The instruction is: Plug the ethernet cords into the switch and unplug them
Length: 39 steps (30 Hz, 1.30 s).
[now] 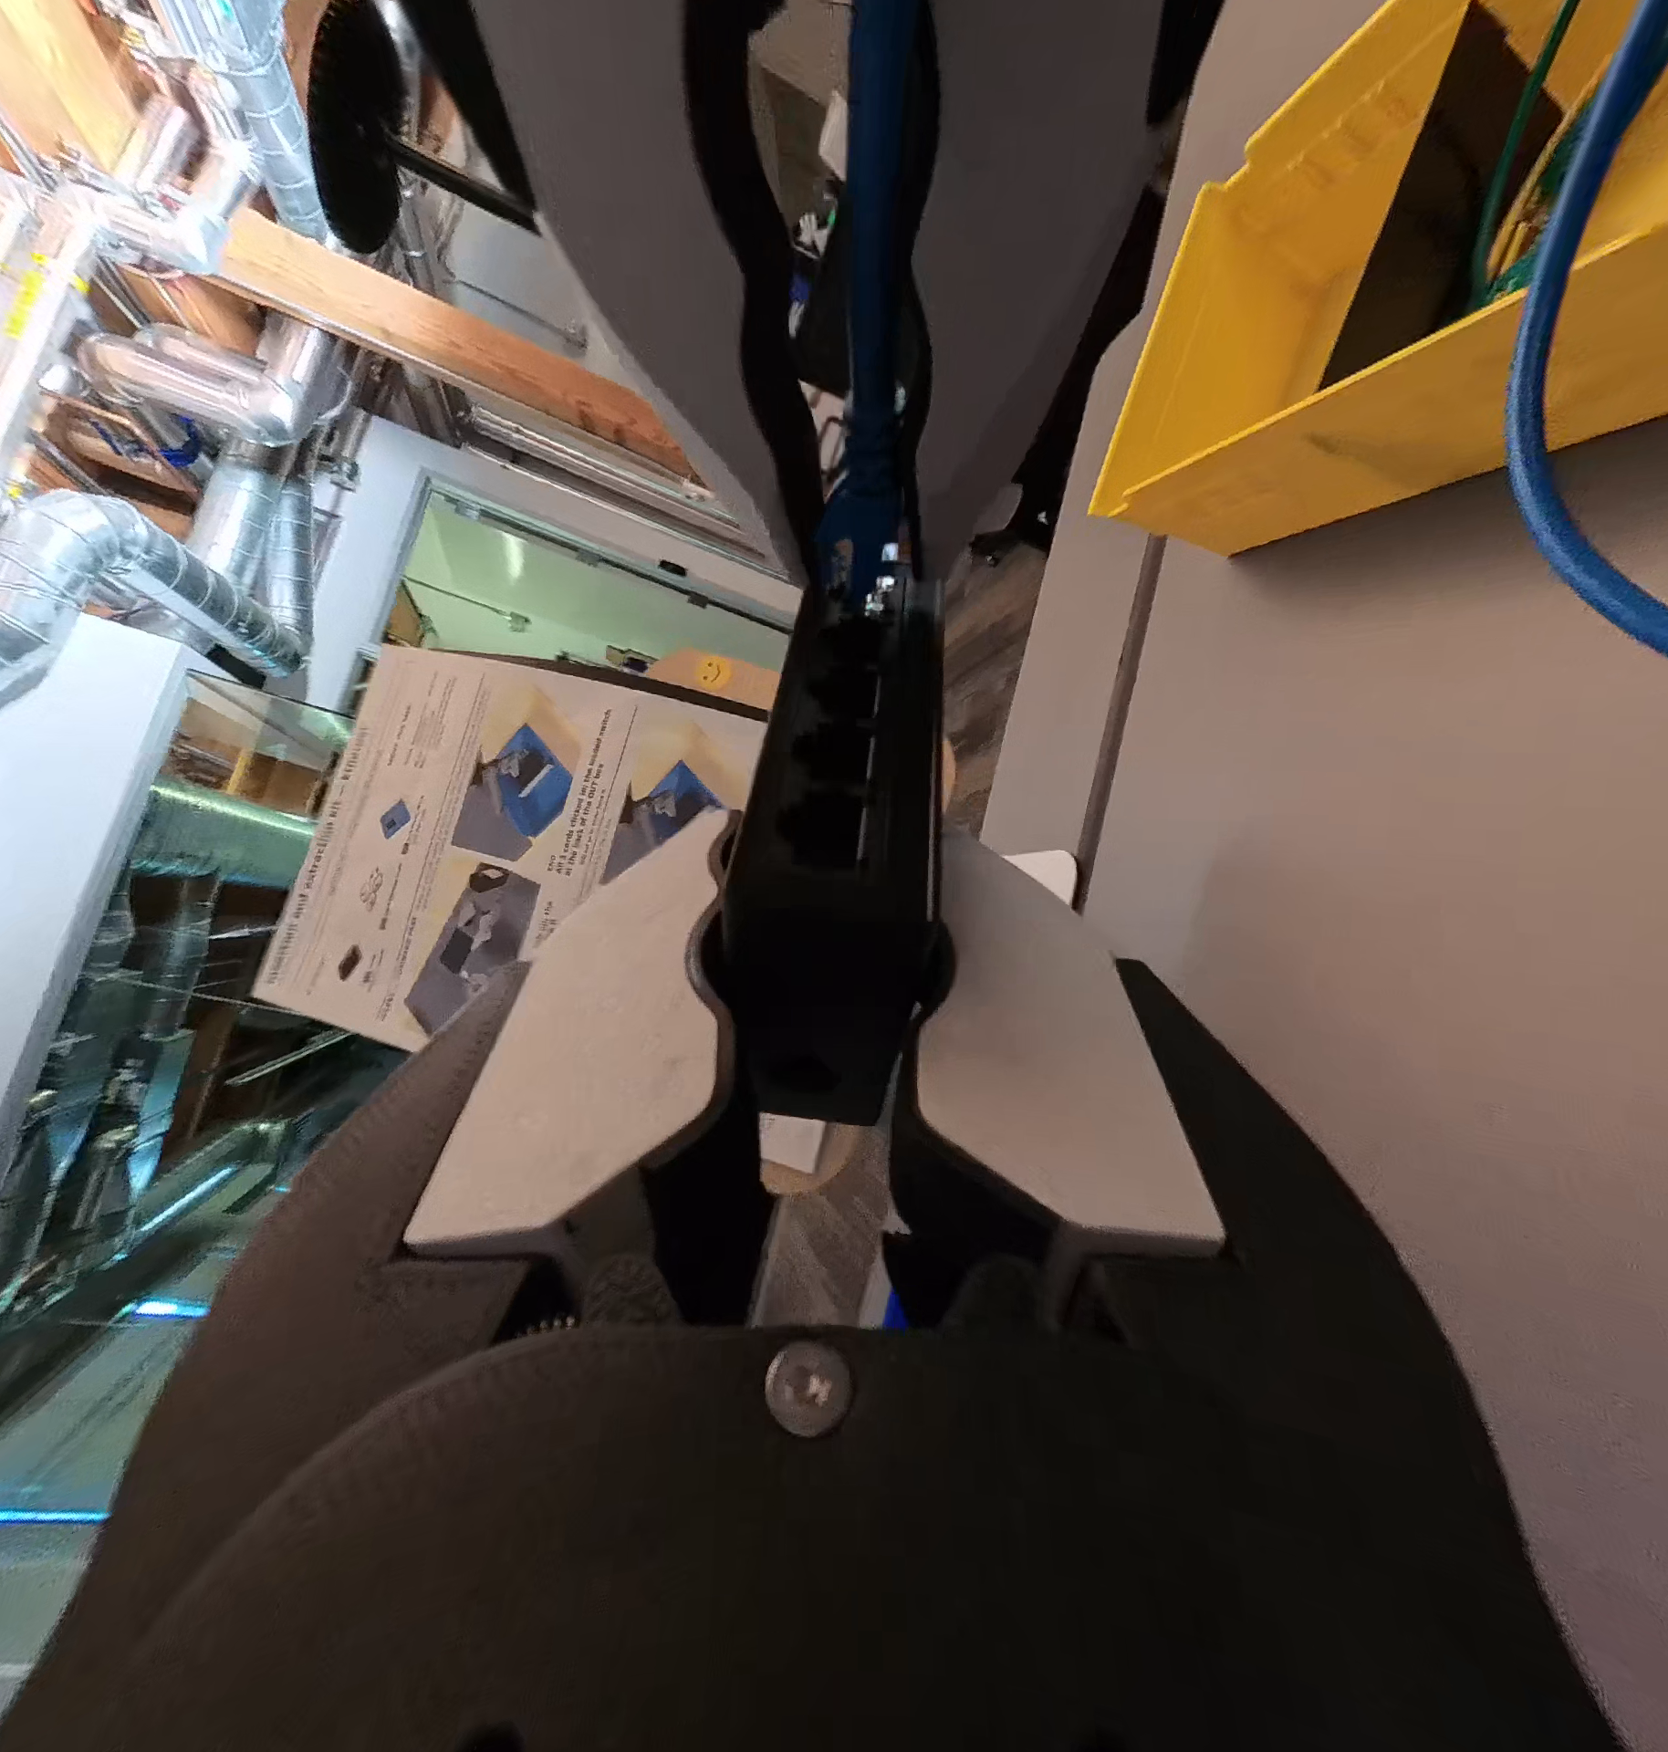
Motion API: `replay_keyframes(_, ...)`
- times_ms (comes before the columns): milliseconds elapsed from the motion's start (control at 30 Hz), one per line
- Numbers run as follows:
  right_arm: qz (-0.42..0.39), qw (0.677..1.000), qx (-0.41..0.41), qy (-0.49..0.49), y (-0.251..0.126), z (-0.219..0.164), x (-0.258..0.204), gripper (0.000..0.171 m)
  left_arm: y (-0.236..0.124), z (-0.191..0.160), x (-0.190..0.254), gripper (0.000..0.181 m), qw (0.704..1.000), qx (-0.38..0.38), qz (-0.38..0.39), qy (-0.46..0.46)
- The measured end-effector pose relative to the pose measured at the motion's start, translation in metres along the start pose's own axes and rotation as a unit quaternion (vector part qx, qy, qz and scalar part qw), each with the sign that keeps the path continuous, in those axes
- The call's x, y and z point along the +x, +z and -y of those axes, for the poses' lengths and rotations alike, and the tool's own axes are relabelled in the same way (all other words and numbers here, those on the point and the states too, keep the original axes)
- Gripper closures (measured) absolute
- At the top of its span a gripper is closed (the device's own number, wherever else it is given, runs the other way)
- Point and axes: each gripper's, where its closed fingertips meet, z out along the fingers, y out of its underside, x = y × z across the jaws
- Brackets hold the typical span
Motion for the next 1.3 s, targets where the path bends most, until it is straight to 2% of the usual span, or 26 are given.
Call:
replay_keyframes(100, 0.048, 0.998, -0.003, 0.031, 0.002, -0.004, -0.002, 0.156, 0.005, -0.002, 0.004, 0.150, 0.999, -0.001, -0.034, -0.038)
replay_keyframes(367, 0.145, 0.986, -0.036, 0.067, 0.011, -0.018, -0.011, 0.155, 0.022, -0.011, 0.017, 0.150, 0.997, -0.003, -0.061, -0.051)
replay_keyframes(600, 0.157, 0.982, -0.040, 0.098, 0.015, -0.030, -0.023, 0.155, 0.037, -0.014, 0.034, 0.150, 0.993, 0.001, -0.094, -0.066)
replay_keyframes(633, 0.165, 0.980, -0.037, 0.103, 0.014, -0.031, -0.028, 0.155, 0.040, -0.017, 0.035, 0.149, 0.994, -0.008, -0.091, -0.062)
replay_keyframes(667, 0.230, 0.966, -0.017, 0.119, 0.006, -0.024, -0.047, 0.157, 0.046, -0.036, 0.025, 0.153, 0.996, -0.062, -0.045, -0.046)
replay_keyframes(700, 0.259, 0.955, -0.009, 0.144, 0.003, -0.019, -0.061, 0.157, 0.047, -0.073, 0.003, 0.153, 0.988, -0.150, 0.039, -0.018)
replay_keyframes(733, 0.245, 0.962, -0.034, 0.117, 0.003, -0.030, -0.068, 0.157, 0.048, -0.095, 0.002, 0.152, 0.984, -0.174, 0.027, -0.025)
replay_keyframes(767, 0.203, 0.973, -0.051, 0.097, 0.005, -0.043, -0.062, 0.156, 0.046, -0.097, 0.009, 0.152, 0.985, -0.153, -0.021, -0.081)
replay_keyframes(833, 0.148, 0.977, -0.028, 0.148, -0.003, -0.053, -0.042, 0.156, 0.037, -0.071, 0.011, 0.152, 0.980, -0.079, -0.076, -0.164)
replay_keyframes(900, 0.086, 0.980, -0.036, 0.175, -0.016, -0.076, -0.015, 0.156, 0.033, -0.061, 0.004, 0.152, 0.980, -0.057, -0.060, -0.180)
replay_keyframes(1000, 0.021, 0.970, -0.121, 0.211, -0.043, -0.130, 0.024, 0.156, 0.028, -0.065, -0.006, 0.152, 0.986, -0.061, -0.016, -0.152)
replay_keyframes(1100, 0.003, 0.953, -0.172, 0.248, -0.080, -0.166, 0.058, 0.156, 0.022, -0.065, -0.017, 0.152, 0.986, -0.051, 0.011, -0.160)
replay_keyframes(1200, -0.019, 0.941, -0.188, 0.282, -0.118, -0.187, 0.090, 0.155, 0.017, -0.053, -0.018, 0.152, 0.978, -0.013, -0.015, -0.209)
replay_keyframes(1300, -0.025, 0.928, -0.225, 0.295, -0.144, -0.211, 0.104, 0.155, 0.012, -0.044, -0.021, 0.152, 0.971, 0.019, -0.027, -0.239)
